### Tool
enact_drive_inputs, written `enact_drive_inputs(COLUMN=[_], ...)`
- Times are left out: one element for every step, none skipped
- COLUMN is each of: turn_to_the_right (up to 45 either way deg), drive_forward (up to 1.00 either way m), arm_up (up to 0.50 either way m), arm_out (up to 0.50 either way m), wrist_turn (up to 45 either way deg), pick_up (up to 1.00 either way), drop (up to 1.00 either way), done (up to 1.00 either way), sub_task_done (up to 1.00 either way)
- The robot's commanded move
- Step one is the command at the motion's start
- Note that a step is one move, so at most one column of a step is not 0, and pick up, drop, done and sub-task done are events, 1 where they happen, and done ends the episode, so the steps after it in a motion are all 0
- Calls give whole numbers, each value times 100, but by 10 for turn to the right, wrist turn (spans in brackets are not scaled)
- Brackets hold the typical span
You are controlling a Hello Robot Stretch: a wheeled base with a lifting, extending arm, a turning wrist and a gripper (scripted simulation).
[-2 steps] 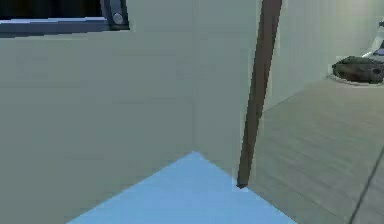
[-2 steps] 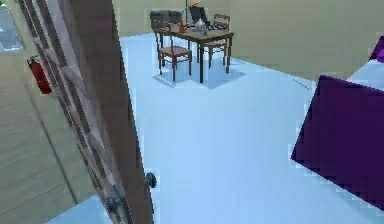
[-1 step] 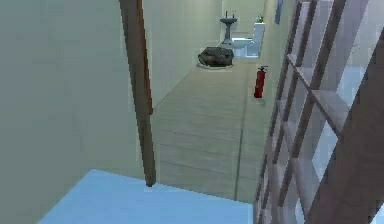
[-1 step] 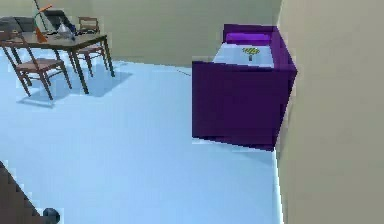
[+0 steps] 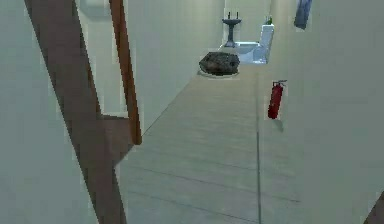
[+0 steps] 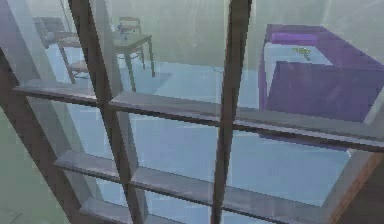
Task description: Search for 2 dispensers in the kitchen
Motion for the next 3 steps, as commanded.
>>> enact_drive_inputs(turn_to_the_right=[150,0,-450], drive_forward=[0,75,0], arm_up=[0,0,0], arm_out=[0,0,0], wrist_turn=[0,0,0], pick_up=[0,0,0], drop=[0,0,0], done=[0,0,0], sub_task_done=[0,0,0])
